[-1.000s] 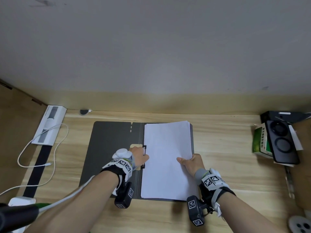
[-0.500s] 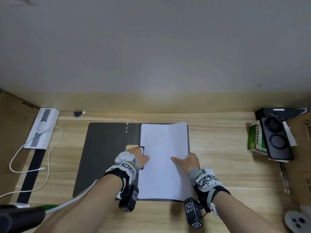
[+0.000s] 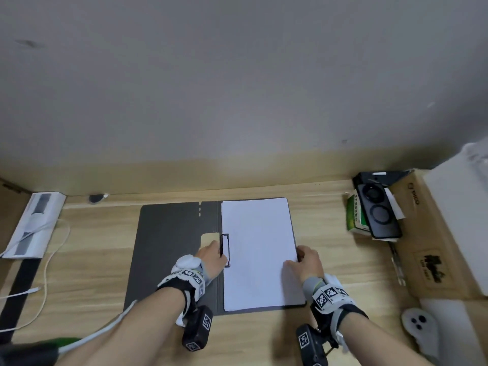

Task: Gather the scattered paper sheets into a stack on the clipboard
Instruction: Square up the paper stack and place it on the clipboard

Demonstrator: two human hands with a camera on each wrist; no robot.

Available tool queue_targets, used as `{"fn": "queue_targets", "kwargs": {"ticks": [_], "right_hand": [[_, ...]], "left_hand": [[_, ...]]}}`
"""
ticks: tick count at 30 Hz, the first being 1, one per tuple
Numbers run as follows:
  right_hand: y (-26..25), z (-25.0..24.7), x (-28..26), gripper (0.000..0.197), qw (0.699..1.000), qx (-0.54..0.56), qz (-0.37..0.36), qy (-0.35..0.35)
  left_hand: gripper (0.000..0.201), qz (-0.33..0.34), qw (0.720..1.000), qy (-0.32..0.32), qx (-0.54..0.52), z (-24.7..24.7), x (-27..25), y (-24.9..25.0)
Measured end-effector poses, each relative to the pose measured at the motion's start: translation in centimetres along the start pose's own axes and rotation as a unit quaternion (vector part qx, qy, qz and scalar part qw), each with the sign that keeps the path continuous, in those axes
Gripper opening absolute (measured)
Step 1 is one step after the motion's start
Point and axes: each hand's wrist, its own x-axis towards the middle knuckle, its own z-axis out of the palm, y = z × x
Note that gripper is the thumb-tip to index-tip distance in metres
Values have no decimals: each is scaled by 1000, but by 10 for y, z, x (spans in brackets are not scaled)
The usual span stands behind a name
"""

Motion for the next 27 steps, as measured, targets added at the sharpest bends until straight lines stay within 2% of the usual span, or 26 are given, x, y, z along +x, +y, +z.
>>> {"fn": "queue_targets", "kwargs": {"ticks": [2, 5, 8, 10, 12, 15, 17, 18, 20, 24, 27], "right_hand": [[-2, -5, -8, 30, 1000, -10, -4, 15], [-11, -7, -25, 52, 996, -7, -45, 73], [-22, -2, -40, 42, 984, 117, -91, 95], [-30, 9, -51, 35, 974, 202, -91, 44], [-35, 21, -58, 36, 967, 237, -88, -38], [-39, 41, -69, 31, 971, 167, -86, -149], [-39, 47, -75, 42, 973, 126, -77, -176], [-39, 47, -78, 46, 974, 113, -74, -181], [-38, 46, -79, 49, 976, 91, -77, -180], [-35, 35, -73, 49, 979, 76, -77, -171], [-36, 26, -69, 47, 981, 64, -71, -168]], "left_hand": [[10, 15, 1000, 2, -4, -2, -7, -5], [15, 1, 998, 55, -20, -6, -21, -26], [25, -45, 996, 80, 7, -14, -32, -53], [33, -104, 991, 84, 23, -17, -43, -75], [48, -177, 979, 92, 44, -18, -52, -95], [94, -281, 956, 77, 40, -21, -65, -121], [116, -333, 940, 64, 23, -25, -67, -133], [121, -353, 933, 61, 22, -25, -67, -136], [119, -364, 929, 66, 7, -29, -64, -135], [99, -353, 930, 68, -79, -37, -54, -128], [90, -334, 937, 65, -79, -41, -50, -125]]}}
